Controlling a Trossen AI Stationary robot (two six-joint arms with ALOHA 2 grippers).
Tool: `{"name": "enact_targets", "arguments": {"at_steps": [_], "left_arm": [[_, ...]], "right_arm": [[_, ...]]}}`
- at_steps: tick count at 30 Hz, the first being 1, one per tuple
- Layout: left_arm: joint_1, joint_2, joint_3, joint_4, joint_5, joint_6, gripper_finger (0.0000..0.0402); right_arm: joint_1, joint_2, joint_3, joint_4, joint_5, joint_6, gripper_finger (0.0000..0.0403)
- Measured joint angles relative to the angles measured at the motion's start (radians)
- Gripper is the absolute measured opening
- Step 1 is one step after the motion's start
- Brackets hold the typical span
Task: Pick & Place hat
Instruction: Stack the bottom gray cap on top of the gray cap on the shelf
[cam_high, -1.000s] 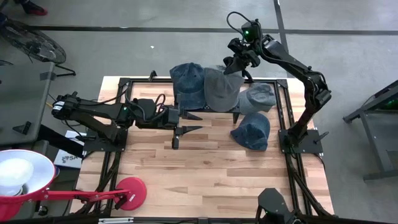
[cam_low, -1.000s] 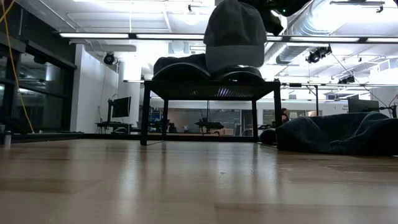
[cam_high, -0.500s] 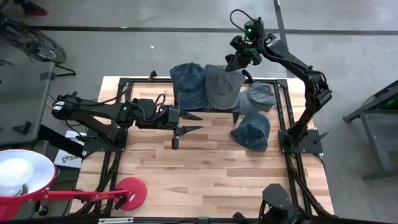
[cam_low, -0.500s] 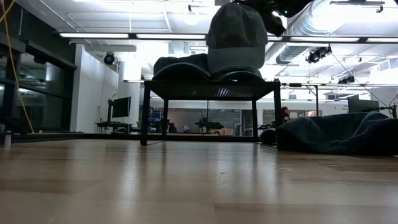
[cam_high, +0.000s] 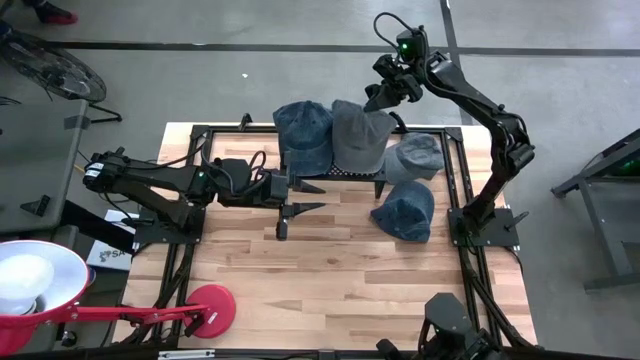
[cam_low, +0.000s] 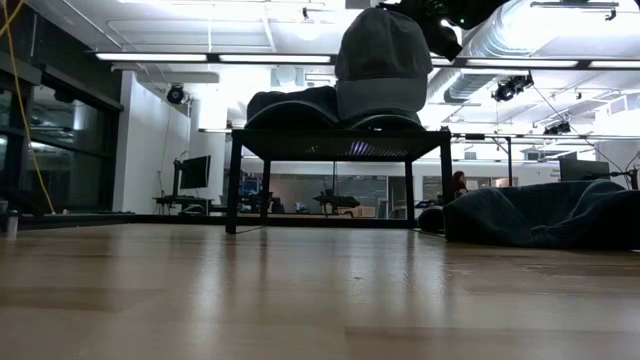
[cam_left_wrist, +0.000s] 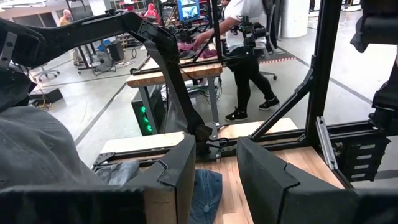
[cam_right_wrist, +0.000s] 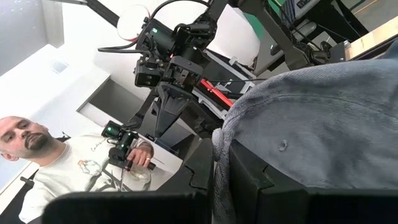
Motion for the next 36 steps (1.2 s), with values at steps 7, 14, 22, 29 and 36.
{"name": "enact_targets", "arguments": {"at_steps": [7,14,22,29,36], "left_arm": [[0.000,0.000,0.000,0.000,0.000,0.000,0.0117],[0.000,0.000,0.000,0.000,-0.004,0.000,0.0117],[0.000,0.000,0.000,0.000,-0.004,0.002,0.0117],[0.000,0.000,0.000,0.000,-0.004,0.003,0.0117],[0.000,0.000,0.000,0.000,-0.003,0.003,0.0117]], "right_arm": [[0.000,0.000,0.000,0.000,0.000,-0.001,0.0023],[0.000,0.000,0.000,-0.026,0.000,-0.025,0.0023],[-0.010,0.000,0.000,-0.077,0.000,-0.097,0.0023],[-0.011,0.002,0.000,-0.108,0.000,-0.129,0.0023],[-0.014,0.003,0.000,-0.110,0.001,-0.135,0.0023]]}}
